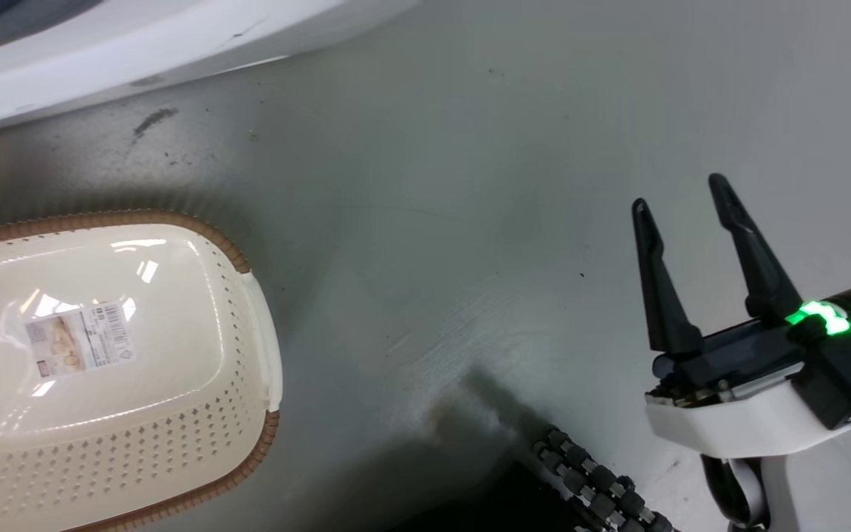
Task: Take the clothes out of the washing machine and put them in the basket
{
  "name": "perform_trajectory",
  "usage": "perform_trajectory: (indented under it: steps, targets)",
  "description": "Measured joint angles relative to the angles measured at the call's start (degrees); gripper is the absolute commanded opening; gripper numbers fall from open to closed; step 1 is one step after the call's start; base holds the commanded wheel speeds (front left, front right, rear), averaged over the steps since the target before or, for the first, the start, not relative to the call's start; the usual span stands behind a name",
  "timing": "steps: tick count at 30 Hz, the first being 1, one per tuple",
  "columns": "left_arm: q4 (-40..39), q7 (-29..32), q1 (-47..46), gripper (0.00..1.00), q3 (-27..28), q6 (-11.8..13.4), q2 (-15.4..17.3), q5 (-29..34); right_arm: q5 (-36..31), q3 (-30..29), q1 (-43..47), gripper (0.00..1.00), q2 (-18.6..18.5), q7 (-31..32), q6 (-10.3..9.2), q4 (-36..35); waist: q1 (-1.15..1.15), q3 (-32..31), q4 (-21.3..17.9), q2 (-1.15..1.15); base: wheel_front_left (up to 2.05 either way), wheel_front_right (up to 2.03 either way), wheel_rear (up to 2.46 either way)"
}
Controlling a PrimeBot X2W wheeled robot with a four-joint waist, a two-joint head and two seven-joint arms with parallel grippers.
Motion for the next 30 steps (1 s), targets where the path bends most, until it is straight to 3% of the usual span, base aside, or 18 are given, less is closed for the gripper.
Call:
perform_trajectory:
  steps: [7,18,24,30]
  targets:
    - [1.58,-16.40,4.05,0.00,-0.73,-0.01,-1.94,-0.46,-0.54,-3.01,-0.77,1.00,0.01,0.00,0.00,2.99,0.00,-4.01,1.80,0.00,0.00,0.00,0.00]
    - [7.08,-38.91,14.90,0.00,1.44,1.94,-9.85,-4.60,-3.60,-7.43,-0.94,1.00,0.04,0.00,0.00,5.26,-0.01,-13.87,6.30,0.00,0.00,0.00,0.00]
    - [6.21,-43.70,22.65,0.00,3.37,2.80,-13.59,-6.79,-6.05,-7.82,0.48,1.00,0.04,0.00,0.00,6.38,-0.01,-20.15,8.83,0.00,0.00,0.00,0.00]
    - [-5.75,-43.87,33.14,0.00,8.44,5.36,-14.91,-6.08,-7.38,-8.50,1.93,1.00,0.08,0.00,0.00,6.98,-0.02,-26.45,11.33,0.00,0.00,0.00,0.00]
